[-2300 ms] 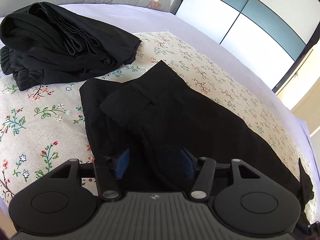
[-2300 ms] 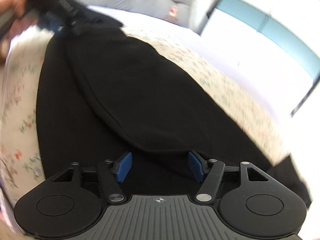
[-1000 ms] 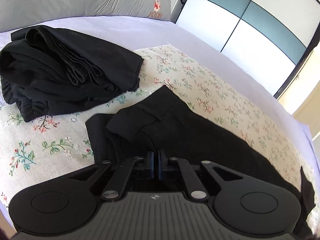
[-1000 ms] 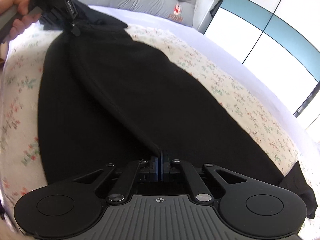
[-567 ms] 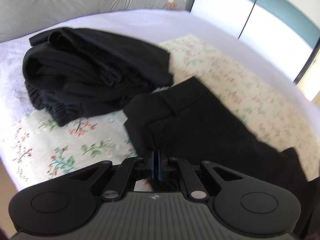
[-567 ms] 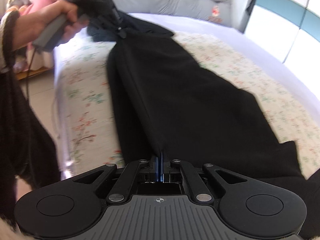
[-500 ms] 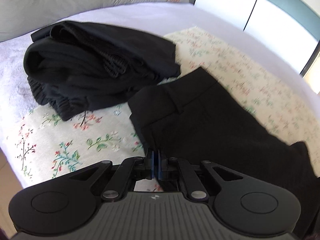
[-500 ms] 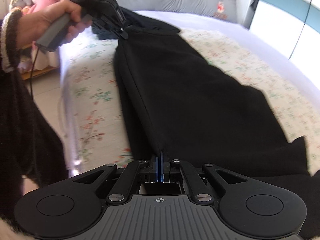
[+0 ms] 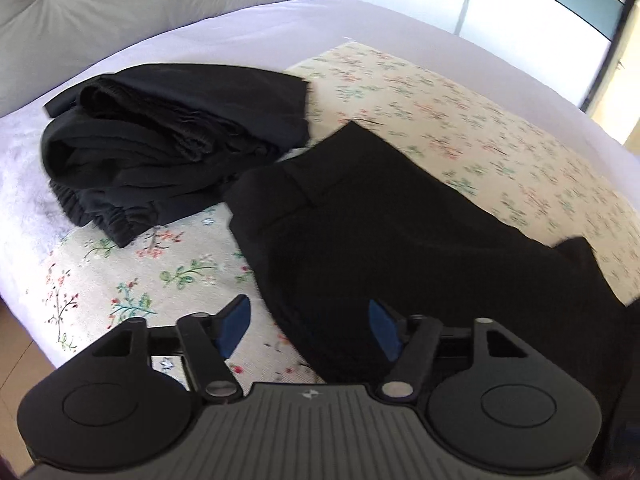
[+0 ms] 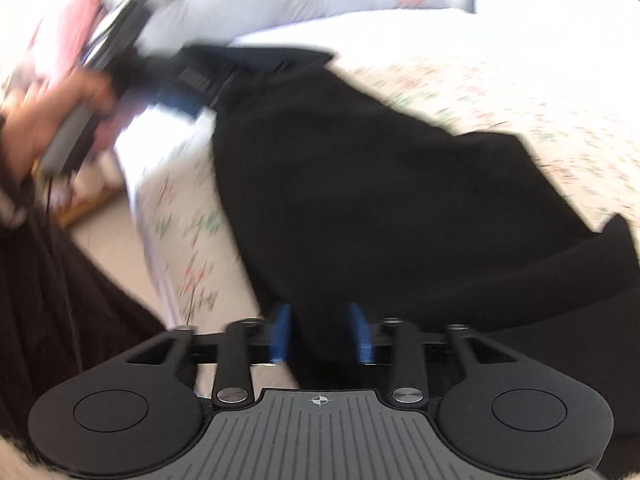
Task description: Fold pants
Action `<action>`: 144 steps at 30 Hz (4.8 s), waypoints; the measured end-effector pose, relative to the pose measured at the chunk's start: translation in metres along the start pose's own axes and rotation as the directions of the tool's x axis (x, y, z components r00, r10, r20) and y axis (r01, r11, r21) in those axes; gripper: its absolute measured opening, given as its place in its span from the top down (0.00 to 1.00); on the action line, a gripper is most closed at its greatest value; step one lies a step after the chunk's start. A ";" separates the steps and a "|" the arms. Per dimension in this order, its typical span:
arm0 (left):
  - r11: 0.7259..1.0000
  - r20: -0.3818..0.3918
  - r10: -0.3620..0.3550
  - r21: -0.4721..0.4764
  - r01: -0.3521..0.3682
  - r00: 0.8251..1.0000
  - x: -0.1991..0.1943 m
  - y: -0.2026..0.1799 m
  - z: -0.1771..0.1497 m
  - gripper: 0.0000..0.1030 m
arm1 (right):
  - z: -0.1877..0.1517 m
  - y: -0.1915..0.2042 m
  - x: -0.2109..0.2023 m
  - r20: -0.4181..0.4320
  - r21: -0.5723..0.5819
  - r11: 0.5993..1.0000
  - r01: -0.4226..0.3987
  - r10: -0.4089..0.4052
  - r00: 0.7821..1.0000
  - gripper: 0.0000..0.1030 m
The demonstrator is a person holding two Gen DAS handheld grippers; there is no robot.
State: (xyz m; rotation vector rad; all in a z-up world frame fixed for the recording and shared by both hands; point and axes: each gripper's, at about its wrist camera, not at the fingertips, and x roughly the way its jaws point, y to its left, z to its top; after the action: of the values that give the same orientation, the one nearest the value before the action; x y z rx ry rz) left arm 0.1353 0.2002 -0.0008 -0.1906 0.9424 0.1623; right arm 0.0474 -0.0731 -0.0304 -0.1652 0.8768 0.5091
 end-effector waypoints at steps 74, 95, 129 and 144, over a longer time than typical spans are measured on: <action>0.197 -0.570 -0.741 0.321 0.926 0.355 -0.048 -0.482 -0.230 0.52 | -0.176 -0.303 -0.241 0.018 0.828 0.454 0.328 -0.607 0.794 0.16; 0.500 -0.316 -0.740 0.331 0.800 0.594 -0.014 -0.459 -0.229 0.03 | -0.201 -0.265 -0.244 -0.017 0.751 0.545 0.373 -0.548 0.836 0.16; 0.246 -0.408 -0.748 0.561 0.790 0.523 -0.069 -0.436 -0.279 0.00 | -0.202 -0.268 -0.192 -0.101 0.578 0.693 0.430 -0.462 0.881 0.92; 0.334 -0.361 -0.713 0.579 0.744 0.601 -0.059 -0.395 -0.245 0.00 | -0.254 -0.219 -0.305 -0.174 0.640 0.428 0.638 -0.728 0.663 0.84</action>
State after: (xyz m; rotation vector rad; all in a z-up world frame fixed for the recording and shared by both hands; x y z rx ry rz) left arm -0.0038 -0.2439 -0.0572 0.0972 0.8117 -1.0766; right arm -0.1820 -0.4592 0.0281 0.1723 0.7278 -0.6012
